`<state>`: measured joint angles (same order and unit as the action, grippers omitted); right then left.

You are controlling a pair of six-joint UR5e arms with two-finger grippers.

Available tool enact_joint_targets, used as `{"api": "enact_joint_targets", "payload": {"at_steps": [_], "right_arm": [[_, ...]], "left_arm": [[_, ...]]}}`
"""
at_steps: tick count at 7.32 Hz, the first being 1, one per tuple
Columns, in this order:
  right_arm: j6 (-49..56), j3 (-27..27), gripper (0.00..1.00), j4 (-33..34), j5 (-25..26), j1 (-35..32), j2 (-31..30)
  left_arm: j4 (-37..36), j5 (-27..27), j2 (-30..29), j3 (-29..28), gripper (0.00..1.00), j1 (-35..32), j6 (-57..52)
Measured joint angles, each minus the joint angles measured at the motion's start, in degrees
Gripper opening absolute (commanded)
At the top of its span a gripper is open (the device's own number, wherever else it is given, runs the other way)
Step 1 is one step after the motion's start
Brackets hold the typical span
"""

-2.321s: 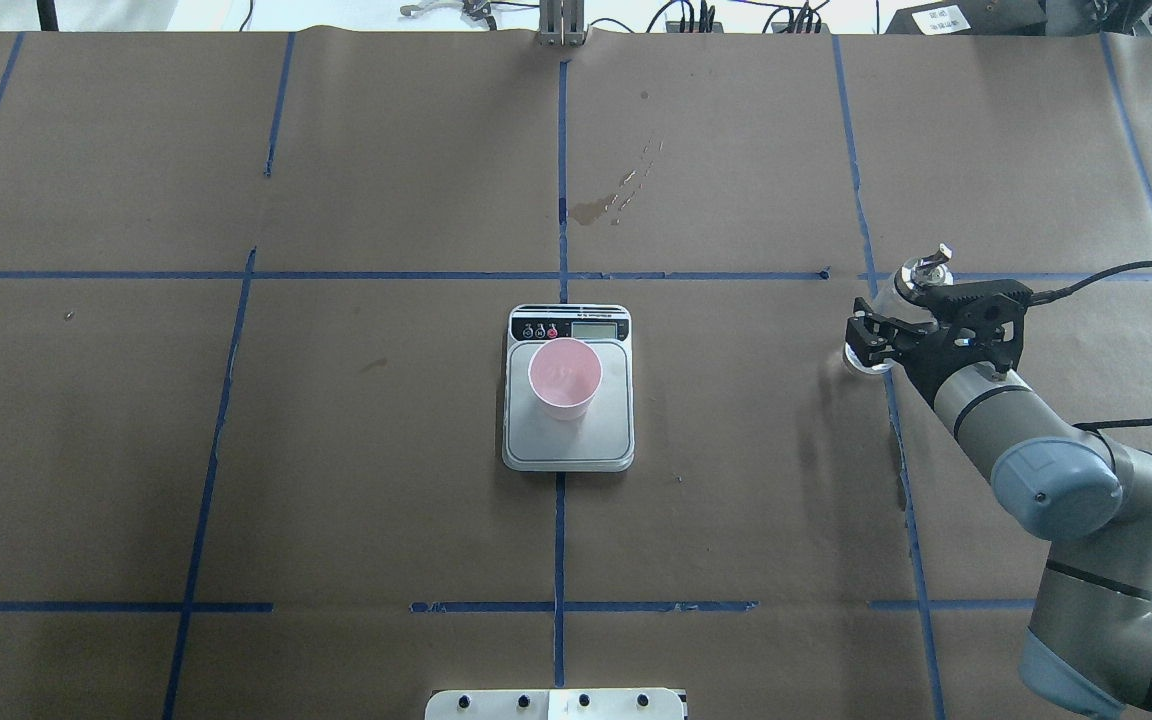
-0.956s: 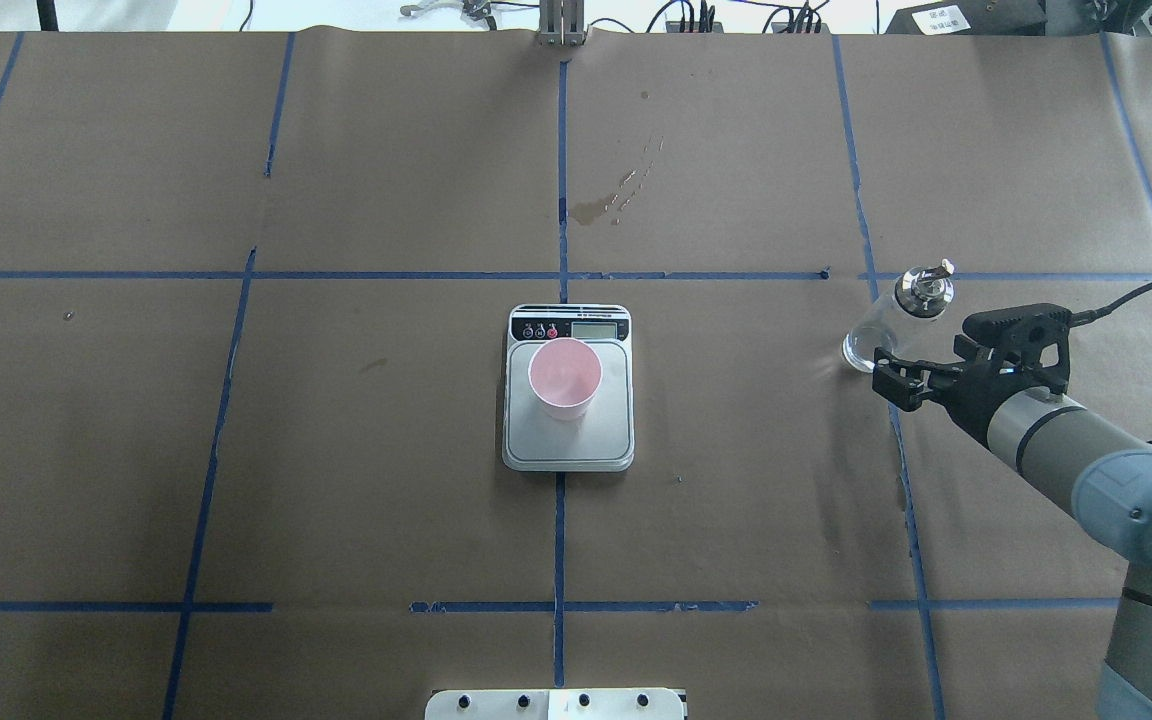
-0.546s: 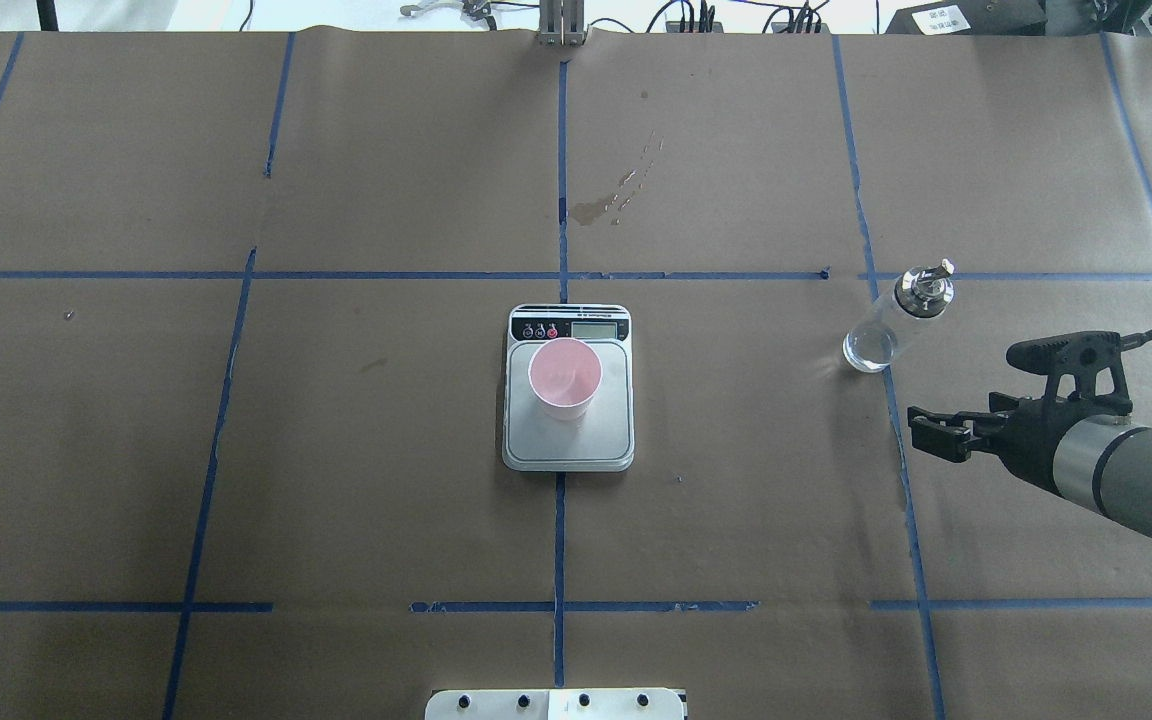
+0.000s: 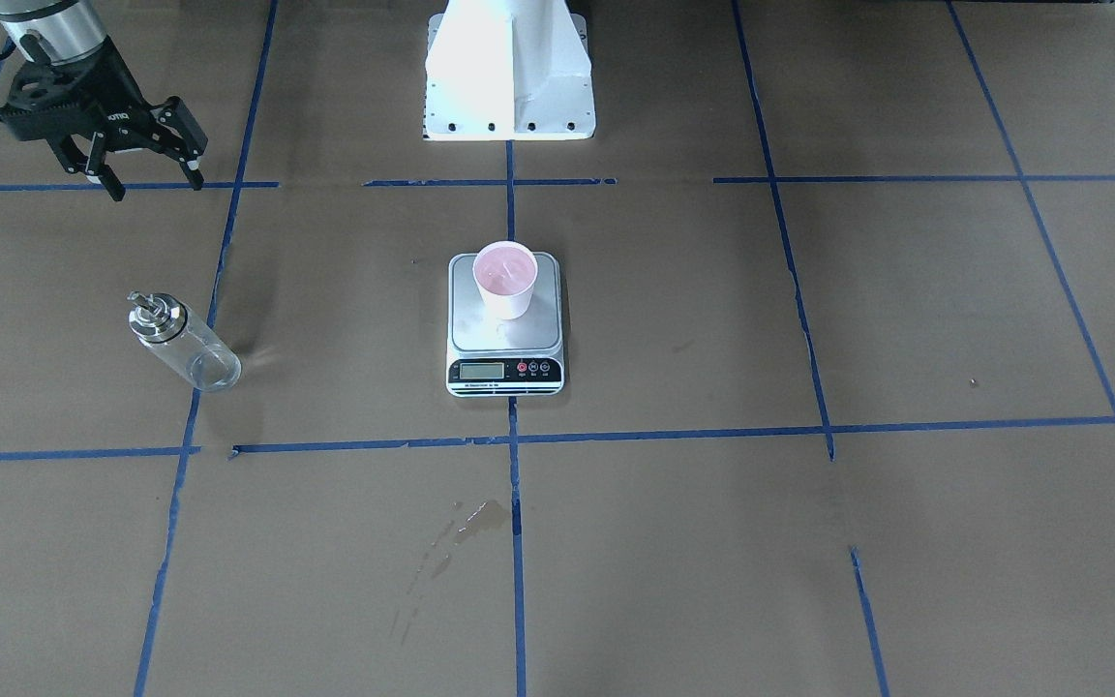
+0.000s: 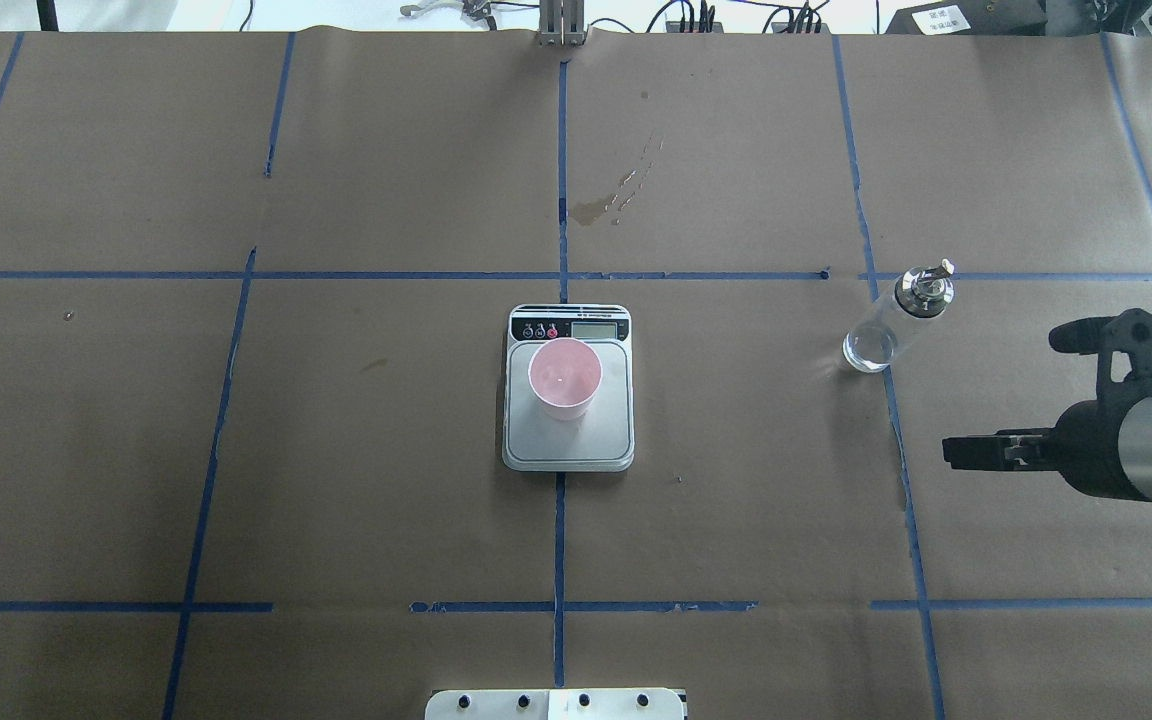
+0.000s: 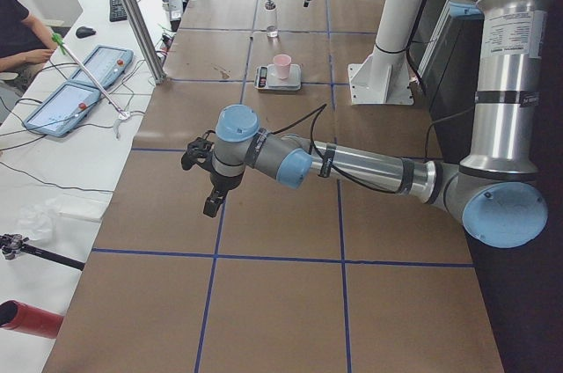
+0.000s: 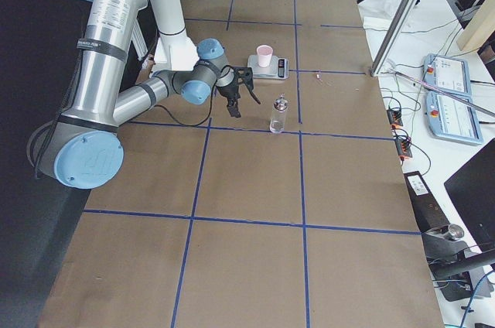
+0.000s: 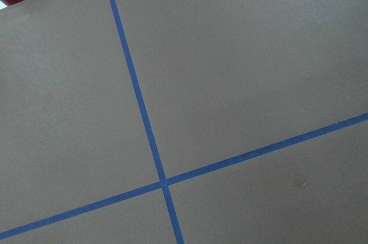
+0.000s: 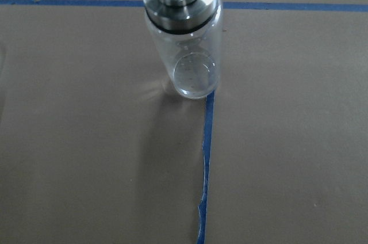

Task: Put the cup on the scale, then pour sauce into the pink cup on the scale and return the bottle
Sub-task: 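Open the right gripper and withdraw it from the bottle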

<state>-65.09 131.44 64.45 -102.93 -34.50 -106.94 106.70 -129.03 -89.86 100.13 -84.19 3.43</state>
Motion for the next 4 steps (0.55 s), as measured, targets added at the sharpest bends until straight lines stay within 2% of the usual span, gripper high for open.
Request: {"api": "enact_joint_targets", "payload": {"at_steps": [2,4], "right_arm": [[0.99,1.11,1.0,5.31,-8.77,-7.16,1.24],[8.67,0.88,1.0,11.62,-18.19,-16.42,3.64]], "left_arm": [[0.0,-0.17,0.03,0.09,1.0,0.0,0.0],[-0.06,-0.31,0.03,0.2,1.0,0.0,0.0]]}}
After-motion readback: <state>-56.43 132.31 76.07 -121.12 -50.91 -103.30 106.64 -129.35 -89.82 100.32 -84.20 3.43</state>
